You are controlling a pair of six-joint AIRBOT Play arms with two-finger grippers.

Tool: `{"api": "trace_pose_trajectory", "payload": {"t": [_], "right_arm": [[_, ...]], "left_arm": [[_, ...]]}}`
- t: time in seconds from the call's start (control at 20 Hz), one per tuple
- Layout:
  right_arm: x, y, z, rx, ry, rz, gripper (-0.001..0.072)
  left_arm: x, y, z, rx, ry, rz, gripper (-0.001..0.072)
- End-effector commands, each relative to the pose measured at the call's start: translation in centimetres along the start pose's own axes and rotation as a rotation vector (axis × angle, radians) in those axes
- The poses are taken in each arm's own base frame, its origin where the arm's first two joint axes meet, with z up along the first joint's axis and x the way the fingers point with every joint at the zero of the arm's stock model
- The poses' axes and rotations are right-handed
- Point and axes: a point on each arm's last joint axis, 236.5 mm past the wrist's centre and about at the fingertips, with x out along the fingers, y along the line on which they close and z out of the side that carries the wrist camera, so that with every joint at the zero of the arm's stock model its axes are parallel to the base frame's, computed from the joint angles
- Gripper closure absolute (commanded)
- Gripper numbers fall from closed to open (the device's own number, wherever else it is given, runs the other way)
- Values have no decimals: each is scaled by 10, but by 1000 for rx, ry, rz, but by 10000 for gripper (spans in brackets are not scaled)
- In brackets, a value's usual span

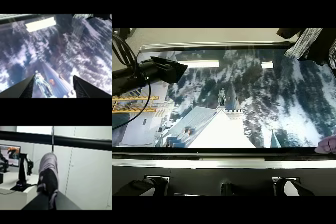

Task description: Fold the clothes and pants, and hang the long-sleeved shirts on hangers.

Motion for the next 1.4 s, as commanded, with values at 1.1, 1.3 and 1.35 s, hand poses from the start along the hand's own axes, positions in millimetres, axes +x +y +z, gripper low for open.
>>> {"api": "trace_pose_trajectory", "payload": {"t": [1.1,1.3,1.35], "right_arm": [[-75,-41,143,566,-371,361,234],[-86,101,109,645,-167,740,336],[-109,153,90,563,-82,857,398]], "left_arm": [[-42,52,45,-370,-185,121,158],[-44,69,40,-311,-171,189,214],[-43,71,38,-303,-166,198,218]]}}
